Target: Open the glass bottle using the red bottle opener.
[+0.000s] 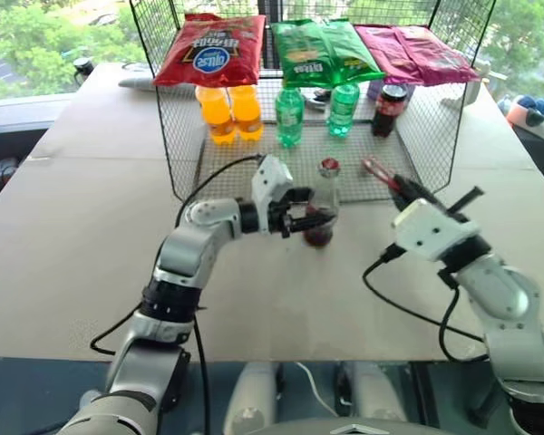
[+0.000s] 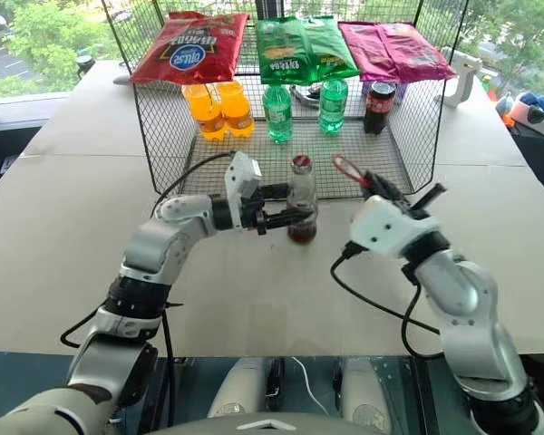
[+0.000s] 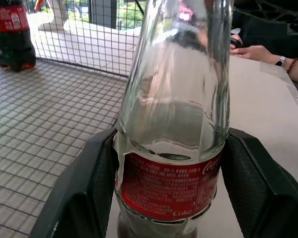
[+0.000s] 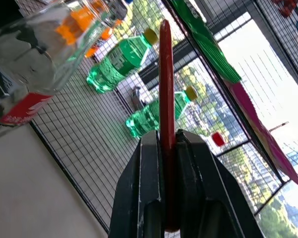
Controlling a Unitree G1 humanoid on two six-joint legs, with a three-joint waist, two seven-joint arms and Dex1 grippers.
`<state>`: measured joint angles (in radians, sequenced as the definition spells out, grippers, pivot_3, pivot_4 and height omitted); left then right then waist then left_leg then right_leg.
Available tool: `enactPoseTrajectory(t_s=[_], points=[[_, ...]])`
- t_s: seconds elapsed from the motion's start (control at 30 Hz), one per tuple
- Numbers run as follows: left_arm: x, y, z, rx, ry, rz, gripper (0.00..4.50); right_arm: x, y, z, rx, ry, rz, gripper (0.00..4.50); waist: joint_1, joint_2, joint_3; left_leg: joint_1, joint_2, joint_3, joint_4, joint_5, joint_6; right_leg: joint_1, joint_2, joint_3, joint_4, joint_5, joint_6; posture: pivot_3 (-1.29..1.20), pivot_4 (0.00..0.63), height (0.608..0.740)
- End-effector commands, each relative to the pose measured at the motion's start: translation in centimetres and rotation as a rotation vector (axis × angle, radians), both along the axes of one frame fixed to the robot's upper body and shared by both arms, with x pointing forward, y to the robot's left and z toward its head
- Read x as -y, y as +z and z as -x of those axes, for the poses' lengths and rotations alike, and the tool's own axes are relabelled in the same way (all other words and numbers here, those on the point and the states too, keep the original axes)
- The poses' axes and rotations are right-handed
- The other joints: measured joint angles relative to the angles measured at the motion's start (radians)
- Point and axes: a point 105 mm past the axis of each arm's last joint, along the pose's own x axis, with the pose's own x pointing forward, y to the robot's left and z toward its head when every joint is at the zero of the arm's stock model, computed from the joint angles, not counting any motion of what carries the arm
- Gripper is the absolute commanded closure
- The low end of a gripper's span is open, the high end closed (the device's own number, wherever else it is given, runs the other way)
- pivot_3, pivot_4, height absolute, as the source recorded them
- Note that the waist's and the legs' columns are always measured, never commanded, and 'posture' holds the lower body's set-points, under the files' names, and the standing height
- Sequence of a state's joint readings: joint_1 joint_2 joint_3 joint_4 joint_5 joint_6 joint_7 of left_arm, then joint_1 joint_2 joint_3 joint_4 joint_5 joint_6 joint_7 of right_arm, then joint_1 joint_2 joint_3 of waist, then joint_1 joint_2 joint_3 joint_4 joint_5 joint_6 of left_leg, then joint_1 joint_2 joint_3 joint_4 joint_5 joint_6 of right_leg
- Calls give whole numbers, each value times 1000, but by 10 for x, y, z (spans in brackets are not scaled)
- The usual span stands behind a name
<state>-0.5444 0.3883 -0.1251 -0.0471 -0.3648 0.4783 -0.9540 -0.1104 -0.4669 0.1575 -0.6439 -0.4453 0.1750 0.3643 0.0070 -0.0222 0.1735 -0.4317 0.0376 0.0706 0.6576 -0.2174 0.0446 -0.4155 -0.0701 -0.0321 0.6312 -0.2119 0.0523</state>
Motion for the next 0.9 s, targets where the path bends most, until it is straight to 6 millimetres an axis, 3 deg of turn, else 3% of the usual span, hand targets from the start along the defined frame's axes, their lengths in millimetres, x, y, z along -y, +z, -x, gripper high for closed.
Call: enactPoseTrajectory(t_s=[0.03,0.27,0.57,0.63,0.73,0.9], points=[[2,8,11,46,-30,18,2018,-9,12,2,115,33,1,4500,2,0,0,0,0,0,0,0,0,0,0,0,0,0,0,0,150,740],[4,-4,13,19,-6,-3,2018,-17,17,-8,238,24,-24,4500,4,0,0,0,0,0,3,0,0,0,0,0,3,0,0,0,150,740],[4,5,12,50,-8,15,2018,-17,20,-6,261,23,-94,4500,4,0,0,0,0,0,8,0,0,0,0,0,7,0,0,0,150,740],[3,7,12,54,-9,23,1008,-17,20,-7,259,20,-96,4500,4,0,0,0,1,0,9,-1,1,0,0,0,8,0,0,0,150,740],[1,10,7,67,20,32,68,-18,19,-9,253,18,-95,4500,4,0,0,0,1,0,10,-2,3,0,0,0,10,0,0,0,150,740],[2,18,5,107,17,46,68,-19,16,-11,234,17,-89,4500,4,0,0,0,1,-1,11,-2,4,0,0,0,11,-2,-4,0,150,740]])
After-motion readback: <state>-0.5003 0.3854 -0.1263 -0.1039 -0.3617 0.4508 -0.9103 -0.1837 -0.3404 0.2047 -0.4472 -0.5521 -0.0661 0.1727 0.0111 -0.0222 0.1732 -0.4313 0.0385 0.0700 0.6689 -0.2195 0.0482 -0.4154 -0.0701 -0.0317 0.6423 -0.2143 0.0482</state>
